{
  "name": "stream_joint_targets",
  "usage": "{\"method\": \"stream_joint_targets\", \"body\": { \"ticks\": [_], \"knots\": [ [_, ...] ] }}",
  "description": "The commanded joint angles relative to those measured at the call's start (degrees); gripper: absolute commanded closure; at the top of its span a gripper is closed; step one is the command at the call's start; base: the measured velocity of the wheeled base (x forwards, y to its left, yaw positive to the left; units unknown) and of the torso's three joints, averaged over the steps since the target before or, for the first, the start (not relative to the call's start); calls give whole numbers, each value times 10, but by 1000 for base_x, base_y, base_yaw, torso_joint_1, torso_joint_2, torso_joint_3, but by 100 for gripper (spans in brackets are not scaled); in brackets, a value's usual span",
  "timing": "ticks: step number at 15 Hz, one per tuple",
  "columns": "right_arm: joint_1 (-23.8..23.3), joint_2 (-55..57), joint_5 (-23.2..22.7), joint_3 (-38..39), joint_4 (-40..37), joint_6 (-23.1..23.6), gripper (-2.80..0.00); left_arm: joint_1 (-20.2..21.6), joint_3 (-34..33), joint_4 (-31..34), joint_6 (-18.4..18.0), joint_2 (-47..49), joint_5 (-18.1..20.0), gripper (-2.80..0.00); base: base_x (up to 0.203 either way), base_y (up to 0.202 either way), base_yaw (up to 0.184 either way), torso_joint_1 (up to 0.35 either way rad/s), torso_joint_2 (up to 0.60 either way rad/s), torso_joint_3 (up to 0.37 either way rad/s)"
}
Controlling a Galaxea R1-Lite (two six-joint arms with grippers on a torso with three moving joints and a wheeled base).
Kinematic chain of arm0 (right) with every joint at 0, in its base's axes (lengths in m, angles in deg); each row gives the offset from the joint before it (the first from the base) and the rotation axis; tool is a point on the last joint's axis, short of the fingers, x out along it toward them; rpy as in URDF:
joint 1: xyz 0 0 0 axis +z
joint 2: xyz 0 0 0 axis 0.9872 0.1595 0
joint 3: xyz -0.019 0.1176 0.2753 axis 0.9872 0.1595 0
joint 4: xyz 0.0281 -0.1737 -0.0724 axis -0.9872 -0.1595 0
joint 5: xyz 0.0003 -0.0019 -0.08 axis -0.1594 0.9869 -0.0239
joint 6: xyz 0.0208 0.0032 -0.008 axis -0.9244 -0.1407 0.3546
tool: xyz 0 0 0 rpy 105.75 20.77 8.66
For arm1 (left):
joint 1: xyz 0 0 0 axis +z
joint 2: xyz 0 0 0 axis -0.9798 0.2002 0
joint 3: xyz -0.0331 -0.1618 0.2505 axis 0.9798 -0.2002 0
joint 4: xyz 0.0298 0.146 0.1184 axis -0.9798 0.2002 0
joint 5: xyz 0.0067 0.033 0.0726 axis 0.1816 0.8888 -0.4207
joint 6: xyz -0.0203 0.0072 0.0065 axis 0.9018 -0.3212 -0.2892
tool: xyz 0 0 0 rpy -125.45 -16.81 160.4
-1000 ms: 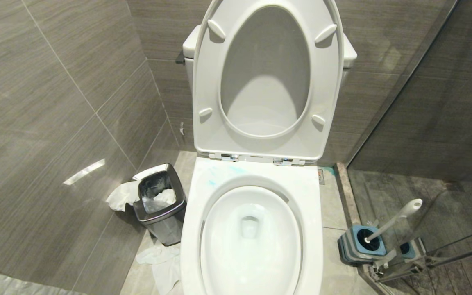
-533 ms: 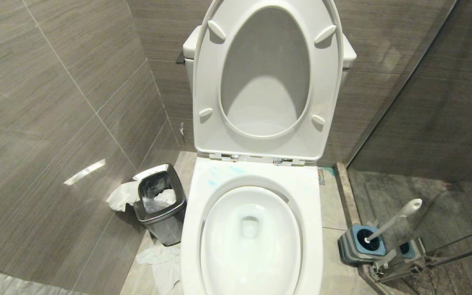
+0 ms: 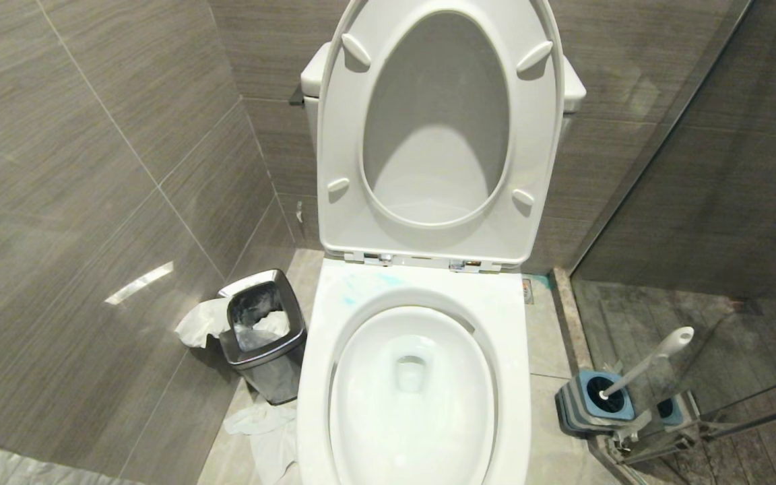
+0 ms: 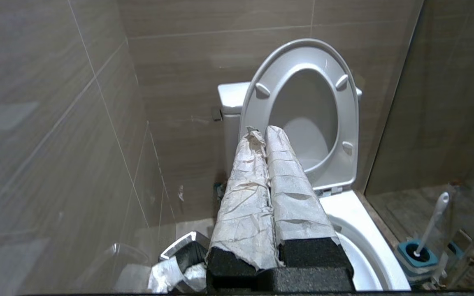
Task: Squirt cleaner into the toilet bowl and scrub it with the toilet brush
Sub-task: Pour in the cleaning agent
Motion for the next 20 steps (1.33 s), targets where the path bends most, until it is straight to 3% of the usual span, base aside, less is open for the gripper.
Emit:
{"method": "stream_joint_targets", "body": {
  "ticks": [1,9,14,20],
  "knots": [
    [0,0,0,0,0,0,0,1,-53,2,0,-63,0,0,0,0,0,0,0,0],
    [0,0,0,0,0,0,0,0,-195,2,-22,-185,-7,0,0,0,0,0,0,0],
    [0,0,0,0,0,0,0,-1,-290,-23,-57,-217,-20,0,0,0,0,0,0,0],
    [0,0,0,0,0,0,0,-2,-545,-253,-65,-217,-78,0,0,0,0,0,0,0]
  ]
}}
